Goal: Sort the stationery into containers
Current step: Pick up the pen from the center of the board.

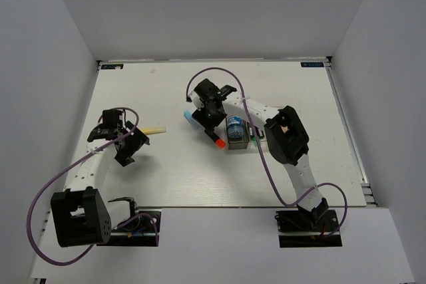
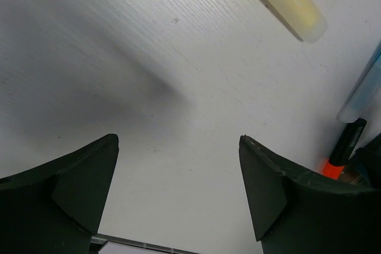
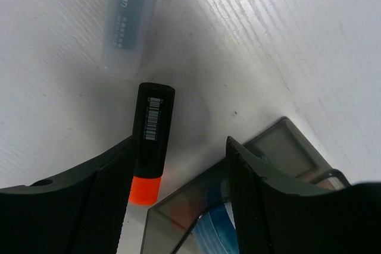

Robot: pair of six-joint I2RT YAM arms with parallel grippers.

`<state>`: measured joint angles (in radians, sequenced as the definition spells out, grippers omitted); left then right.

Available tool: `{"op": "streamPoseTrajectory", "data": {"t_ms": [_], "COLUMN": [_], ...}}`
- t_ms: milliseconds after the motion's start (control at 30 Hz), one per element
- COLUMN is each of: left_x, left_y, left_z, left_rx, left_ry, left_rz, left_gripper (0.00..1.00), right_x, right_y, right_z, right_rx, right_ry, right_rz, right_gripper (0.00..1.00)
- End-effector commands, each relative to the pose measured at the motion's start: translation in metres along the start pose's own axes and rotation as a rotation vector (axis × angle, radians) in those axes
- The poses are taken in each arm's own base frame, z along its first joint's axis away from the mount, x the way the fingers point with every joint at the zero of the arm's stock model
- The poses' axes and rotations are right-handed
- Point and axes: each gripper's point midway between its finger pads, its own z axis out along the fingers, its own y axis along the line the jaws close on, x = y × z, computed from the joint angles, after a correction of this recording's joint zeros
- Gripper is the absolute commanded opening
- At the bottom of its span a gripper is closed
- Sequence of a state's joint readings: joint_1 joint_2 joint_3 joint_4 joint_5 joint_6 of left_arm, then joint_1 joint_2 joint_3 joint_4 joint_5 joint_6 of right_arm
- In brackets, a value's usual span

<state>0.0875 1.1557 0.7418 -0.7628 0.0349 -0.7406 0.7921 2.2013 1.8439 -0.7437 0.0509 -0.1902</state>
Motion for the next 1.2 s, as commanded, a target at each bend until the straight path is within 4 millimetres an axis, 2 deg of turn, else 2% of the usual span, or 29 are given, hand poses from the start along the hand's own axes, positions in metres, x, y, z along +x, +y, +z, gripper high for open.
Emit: {"op": "streamPoseTrajectory", "data": {"t_ms": [0, 100, 233, 333, 367, 467, 600, 633, 733, 867, 1033, 1167], "left_x": [-0.002, -0.001, -0.002, -0.001, 0.0, -0.001, 0.001, 0.001, 0.001, 0.001, -0.002, -0.007], "left_y": [-0.006, -0.007, -0.008, -0.007, -0.007, -0.007, -0.005, -0.005, -0.006, -0.007, -0.019, -0.025], "left_z": [-0.002, -0.004, -0.005, -0.004, -0.004, -0.005, -0.006, -0.005, -0.004, 0.0, 0.0, 0.002], "left_rx": [0.045, 0.057, 0.067, 0.066, 0.066, 0.069, 0.068, 0.067, 0.069, 0.062, 0.081, 0.084], "left_ry": [-0.019, -0.023, -0.031, -0.029, -0.025, -0.033, -0.034, -0.033, -0.033, -0.014, 0.014, 0.016], "left_rz": [-0.005, 0.0, -0.001, -0.001, -0.001, -0.001, -0.002, -0.004, -0.005, -0.021, -0.064, -0.102], "left_gripper": [0.92, 0.92, 0.92, 0.92, 0.92, 0.92, 0.92, 0.92, 0.92, 0.92, 0.92, 0.92], "right_x": [0.007, 0.016, 0.025, 0.041, 0.039, 0.05, 0.056, 0.054, 0.052, 0.03, -0.01, -0.02], "right_y": [0.005, 0.017, 0.018, 0.021, 0.021, 0.025, 0.033, 0.035, 0.042, 0.049, 0.042, 0.031], "right_z": [0.009, 0.016, 0.023, 0.03, 0.032, 0.039, 0.043, 0.043, 0.038, 0.013, -0.054, -0.1], "right_rx": [-0.017, -0.043, -0.048, -0.042, -0.035, -0.037, -0.045, -0.045, -0.055, -0.081, -0.058, -0.013], "right_ry": [0.028, 0.054, 0.067, 0.104, 0.093, 0.119, 0.138, 0.133, 0.129, 0.068, -0.1, -0.203], "right_rz": [0.018, 0.008, 0.019, 0.02, 0.019, 0.015, 0.001, -0.008, -0.025, -0.048, -0.054, -0.033], "right_gripper": [0.64, 0.63, 0.62, 0.58, 0.58, 0.52, 0.31, 0.2, 0.0, 0.0, 0.0, 0.0]}}
